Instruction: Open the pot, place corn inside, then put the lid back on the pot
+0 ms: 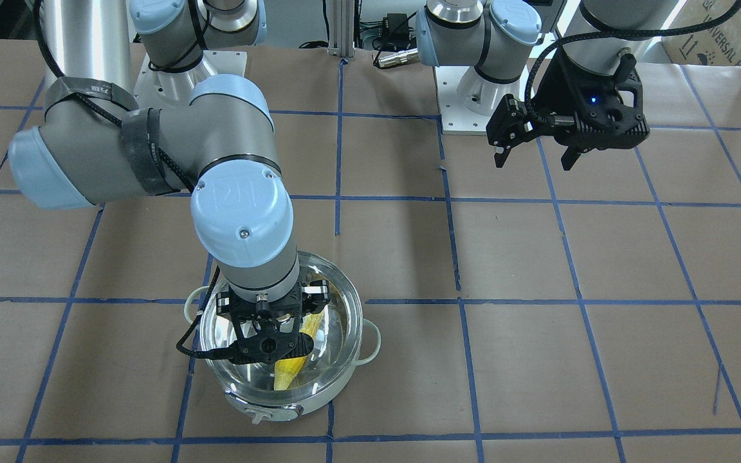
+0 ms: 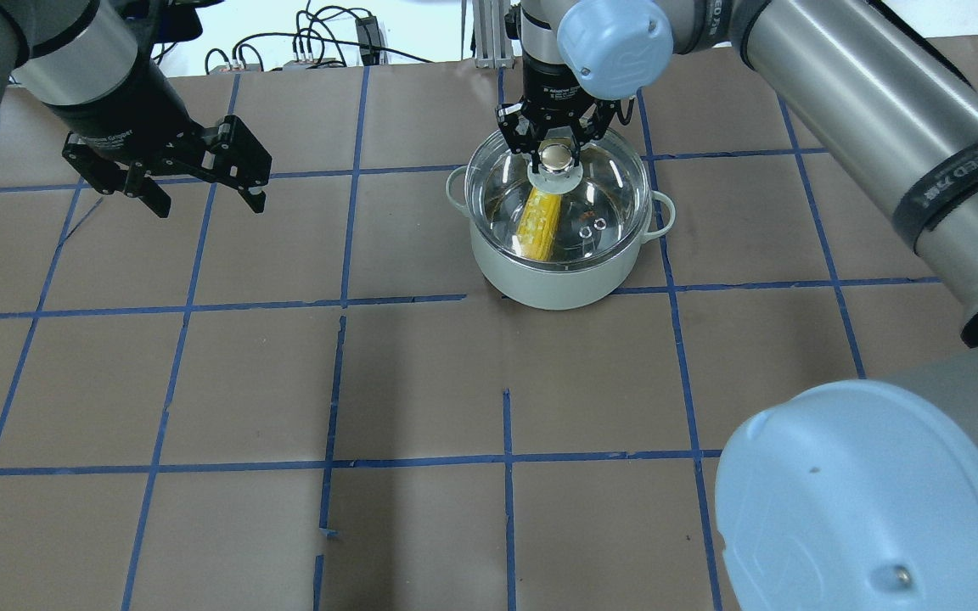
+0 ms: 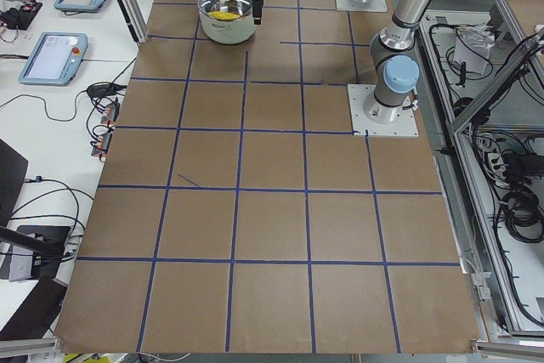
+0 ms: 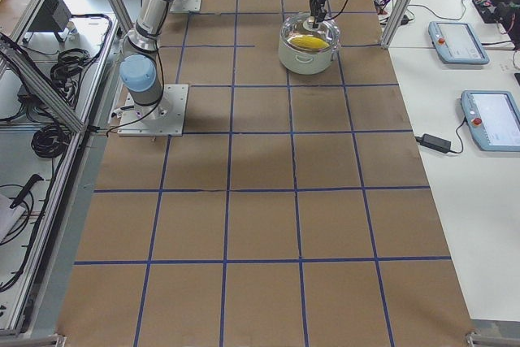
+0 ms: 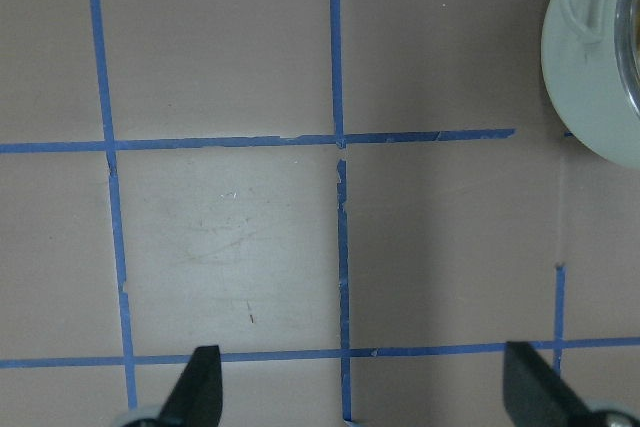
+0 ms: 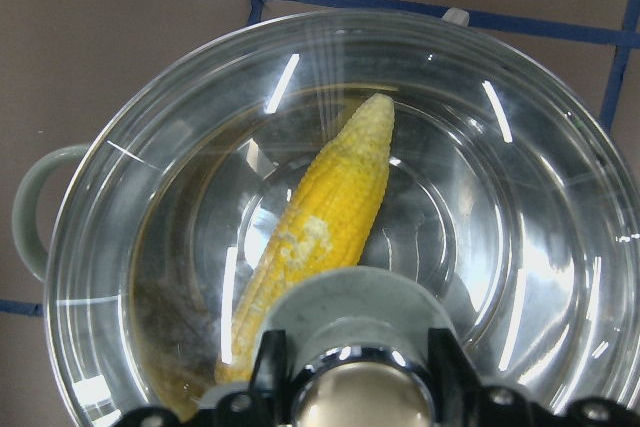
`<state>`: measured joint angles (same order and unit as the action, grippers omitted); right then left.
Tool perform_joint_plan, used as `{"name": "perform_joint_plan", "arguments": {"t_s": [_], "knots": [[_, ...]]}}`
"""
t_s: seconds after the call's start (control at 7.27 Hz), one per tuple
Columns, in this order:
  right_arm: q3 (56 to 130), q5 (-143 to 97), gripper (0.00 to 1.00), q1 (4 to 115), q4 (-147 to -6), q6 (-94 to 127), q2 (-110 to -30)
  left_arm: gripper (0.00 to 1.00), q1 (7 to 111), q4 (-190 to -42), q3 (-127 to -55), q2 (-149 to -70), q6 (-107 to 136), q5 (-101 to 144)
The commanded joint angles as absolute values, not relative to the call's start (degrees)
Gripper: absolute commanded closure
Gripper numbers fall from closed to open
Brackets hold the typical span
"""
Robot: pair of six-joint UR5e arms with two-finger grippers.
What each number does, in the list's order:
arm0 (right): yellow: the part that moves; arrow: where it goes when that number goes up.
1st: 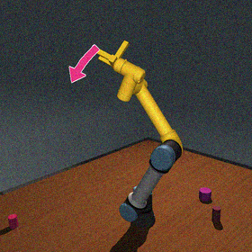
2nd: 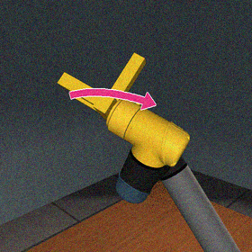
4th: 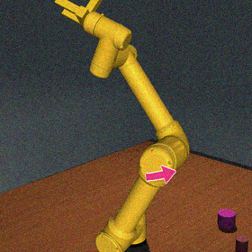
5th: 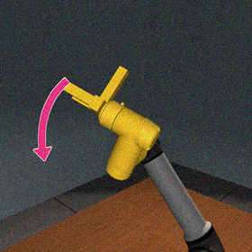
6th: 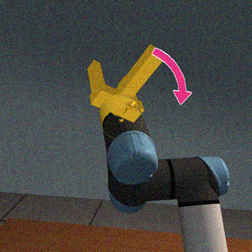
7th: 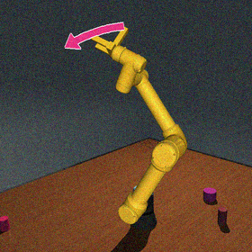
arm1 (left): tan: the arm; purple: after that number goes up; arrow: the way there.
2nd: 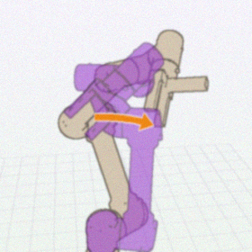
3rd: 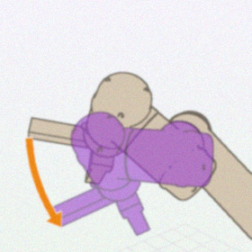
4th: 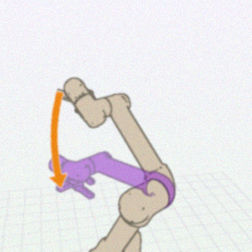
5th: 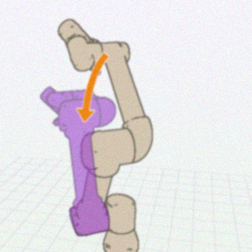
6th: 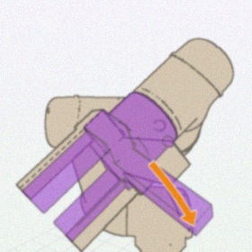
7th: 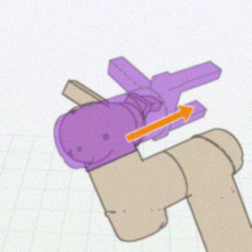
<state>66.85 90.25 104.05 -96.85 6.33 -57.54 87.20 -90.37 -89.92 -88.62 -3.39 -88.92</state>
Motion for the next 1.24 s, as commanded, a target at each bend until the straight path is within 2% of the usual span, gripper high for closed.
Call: {"name": "perform_joint_plan", "arguments": {"t_s": [0.0,0.28,0.41,0.55,0.83,0.96,1.1], "knots": [[66.97,90.35,0.49,103.80,-96.94,6.42,-57.57,0.00,86.49,-91.05,-88.00,-88.85,-3.51,-90.43],[66.28,90.87,0.33,103.80,-96.94,6.77,-57.83,0.00,85.08,-97.60,-82.56,-91.74,-3.51,-91.67],[65.66,91.31,0.18,103.97,-97.03,6.94,-58.44,0.00,85.25,-97.39,-81.22,-92.71,-3.78,-91.67],[63.57,91.41,0.11,104.06,-96.34,7.12,-59.06,0.00,85.25,-97.38,-81.56,-92.55,-5.35,-91.41],[61.35,92.11,0.10,102.50,-94.15,5.64,-60.81,0.00,85.69,-97.30,-81.74,-92.72,-4.48,-91.23],[62.65,92.20,0.10,100.48,-94.22,2.23,-63.34,0.00,86.04,-97.29,-82.17,-92.29,-4.57,-91.06],[64.93,92.37,0.00,96.37,-93.78,-4.07,-65.20,0.00,86.13,-97.38,-82.53,-91.33,-4.40,-91.05]]}}
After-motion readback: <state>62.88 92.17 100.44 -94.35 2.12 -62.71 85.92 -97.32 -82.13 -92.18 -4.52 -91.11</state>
